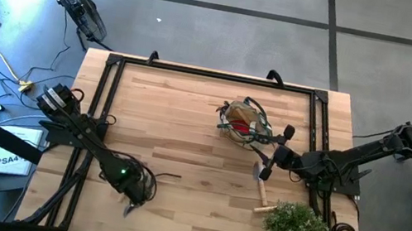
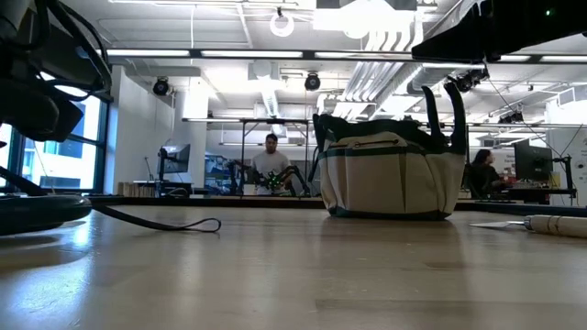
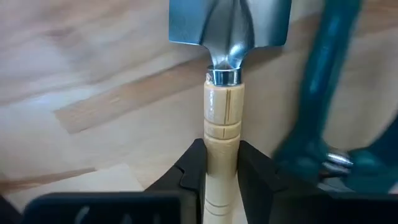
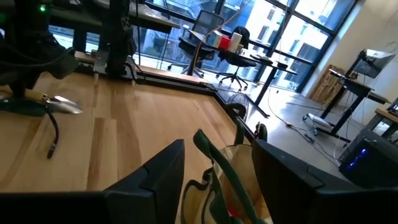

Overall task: Pick & Place Garden tools in Gardening bag
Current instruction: Put the bottom left brown trowel into the light brown gardening bag

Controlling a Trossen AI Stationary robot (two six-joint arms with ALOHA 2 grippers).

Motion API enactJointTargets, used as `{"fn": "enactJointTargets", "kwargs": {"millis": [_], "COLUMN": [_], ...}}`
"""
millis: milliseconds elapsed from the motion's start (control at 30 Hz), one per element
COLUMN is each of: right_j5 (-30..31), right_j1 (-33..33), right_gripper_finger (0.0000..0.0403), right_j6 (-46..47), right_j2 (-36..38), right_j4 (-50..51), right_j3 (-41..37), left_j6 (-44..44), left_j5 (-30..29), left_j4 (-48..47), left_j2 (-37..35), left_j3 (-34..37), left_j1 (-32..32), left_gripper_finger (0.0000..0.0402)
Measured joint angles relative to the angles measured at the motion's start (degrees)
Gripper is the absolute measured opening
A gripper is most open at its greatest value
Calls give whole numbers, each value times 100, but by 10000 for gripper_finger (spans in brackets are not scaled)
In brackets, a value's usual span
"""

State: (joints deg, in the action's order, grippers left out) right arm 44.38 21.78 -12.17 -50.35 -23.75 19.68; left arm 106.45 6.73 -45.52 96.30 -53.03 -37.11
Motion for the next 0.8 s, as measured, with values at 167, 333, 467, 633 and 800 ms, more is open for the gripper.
{"fn": "enactJointTargets", "kwargs": {"millis": [167,333,467,633,800], "right_j5": [-82,-306,-657,-1449,-2822], "right_j1": [0,0,-2,-2,-2], "right_gripper_finger": [179,179,179,179,179], "right_j6": [42,103,214,698,1290], "right_j2": [0,0,71,433,844], "right_j4": [-15,-223,-419,-479,-485], "right_j3": [0,0,0,0,0], "left_j6": [-11,-12,-13,-606,-2136], "left_j5": [-171,-695,-1856,-4025,-5919], "left_j4": [-904,-2225,-2854,-2810,-2159], "left_j2": [-151,-497,-885,-1441,-1892], "left_j3": [-12,-447,-916,-1236,-1237], "left_j1": [-4,-4,-6,-6,-6], "left_gripper_finger": [56,56,56,56,56]}}
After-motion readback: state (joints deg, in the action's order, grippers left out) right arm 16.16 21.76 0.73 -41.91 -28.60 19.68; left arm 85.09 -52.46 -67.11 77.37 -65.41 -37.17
